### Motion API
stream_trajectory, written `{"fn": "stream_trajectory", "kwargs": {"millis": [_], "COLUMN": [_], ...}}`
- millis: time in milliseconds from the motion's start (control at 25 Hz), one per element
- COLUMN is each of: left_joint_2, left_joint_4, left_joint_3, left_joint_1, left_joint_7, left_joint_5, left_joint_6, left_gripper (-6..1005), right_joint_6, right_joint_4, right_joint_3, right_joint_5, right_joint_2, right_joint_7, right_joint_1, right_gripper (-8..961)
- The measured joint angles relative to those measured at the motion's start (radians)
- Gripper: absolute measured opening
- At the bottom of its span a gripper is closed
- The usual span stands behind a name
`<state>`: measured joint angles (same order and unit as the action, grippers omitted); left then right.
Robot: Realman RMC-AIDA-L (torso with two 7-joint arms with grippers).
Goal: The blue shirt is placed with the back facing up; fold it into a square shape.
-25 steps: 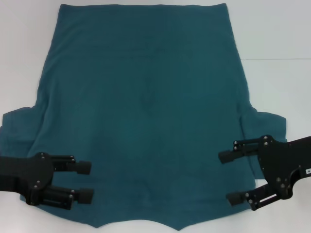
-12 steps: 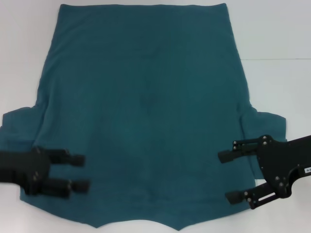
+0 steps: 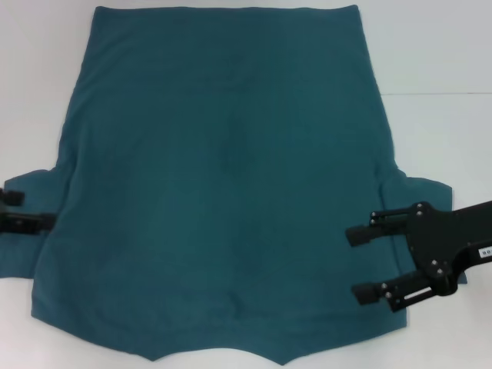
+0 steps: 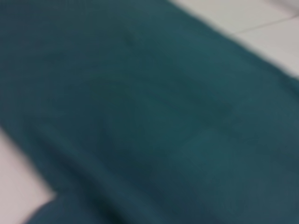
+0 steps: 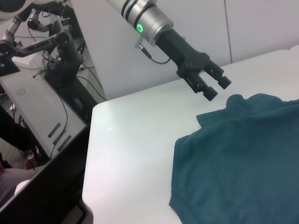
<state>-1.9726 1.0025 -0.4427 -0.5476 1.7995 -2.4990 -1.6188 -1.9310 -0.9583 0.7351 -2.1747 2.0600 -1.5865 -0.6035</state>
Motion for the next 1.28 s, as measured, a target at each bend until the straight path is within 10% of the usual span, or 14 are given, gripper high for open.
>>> {"fn": "stream_trajectory", "kwargs": {"millis": [1280], "left_joint_2": [-0.02], "left_joint_4": [-0.154], "left_joint_3": [-0.111], "left_joint_1": [-0.043], "left_joint_7": [0.009], "left_joint_5": [-0.239], "left_joint_6": [0.469], "left_gripper": [866], "right_joint_6": [0.01], "right_joint_4": [-0.012], "right_joint_3": [0.0], "right_joint_5": [0.003], "right_joint_2": [0.014], "right_joint_7": [-0.045], "right_joint_1": [-0.044], "right_gripper": [912]}}
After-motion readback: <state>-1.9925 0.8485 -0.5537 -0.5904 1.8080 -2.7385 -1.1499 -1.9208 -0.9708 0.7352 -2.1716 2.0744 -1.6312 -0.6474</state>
